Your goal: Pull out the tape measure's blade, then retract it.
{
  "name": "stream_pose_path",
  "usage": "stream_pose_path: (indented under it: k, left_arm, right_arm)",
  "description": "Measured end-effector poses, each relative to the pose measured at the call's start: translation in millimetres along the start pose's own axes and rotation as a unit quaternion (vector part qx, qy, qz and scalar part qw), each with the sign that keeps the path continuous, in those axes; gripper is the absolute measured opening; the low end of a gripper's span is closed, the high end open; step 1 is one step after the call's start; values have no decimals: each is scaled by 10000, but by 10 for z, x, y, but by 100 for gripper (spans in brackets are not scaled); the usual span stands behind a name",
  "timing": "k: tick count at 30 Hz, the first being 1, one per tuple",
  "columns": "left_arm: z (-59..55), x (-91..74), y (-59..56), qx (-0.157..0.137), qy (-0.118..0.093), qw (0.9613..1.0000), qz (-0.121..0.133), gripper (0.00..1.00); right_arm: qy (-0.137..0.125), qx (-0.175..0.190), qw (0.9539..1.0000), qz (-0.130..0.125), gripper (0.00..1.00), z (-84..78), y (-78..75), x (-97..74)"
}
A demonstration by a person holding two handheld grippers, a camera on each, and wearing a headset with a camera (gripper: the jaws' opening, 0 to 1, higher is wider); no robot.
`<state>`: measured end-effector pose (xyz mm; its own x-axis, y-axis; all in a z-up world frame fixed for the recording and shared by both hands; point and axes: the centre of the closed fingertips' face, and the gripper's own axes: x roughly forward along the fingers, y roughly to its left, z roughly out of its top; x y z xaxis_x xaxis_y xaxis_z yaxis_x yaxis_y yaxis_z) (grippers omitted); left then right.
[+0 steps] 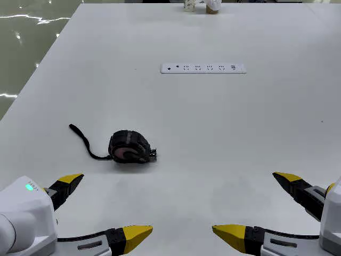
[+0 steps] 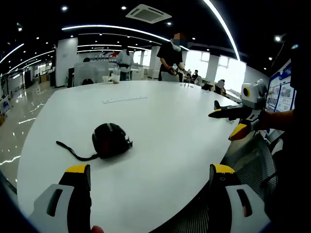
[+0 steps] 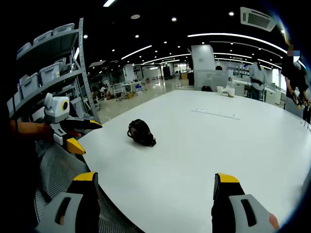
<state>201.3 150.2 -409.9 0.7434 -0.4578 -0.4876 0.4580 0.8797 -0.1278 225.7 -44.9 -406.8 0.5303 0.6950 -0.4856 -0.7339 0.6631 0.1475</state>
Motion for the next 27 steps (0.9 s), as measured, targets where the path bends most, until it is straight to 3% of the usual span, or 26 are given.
stream_pose_path:
  k: [27]
  left_arm:
    - [8, 8, 4, 54, 10, 10000, -17, 99]
  right_arm:
    - [65, -61, 10000, -4, 99, -26, -20, -3]
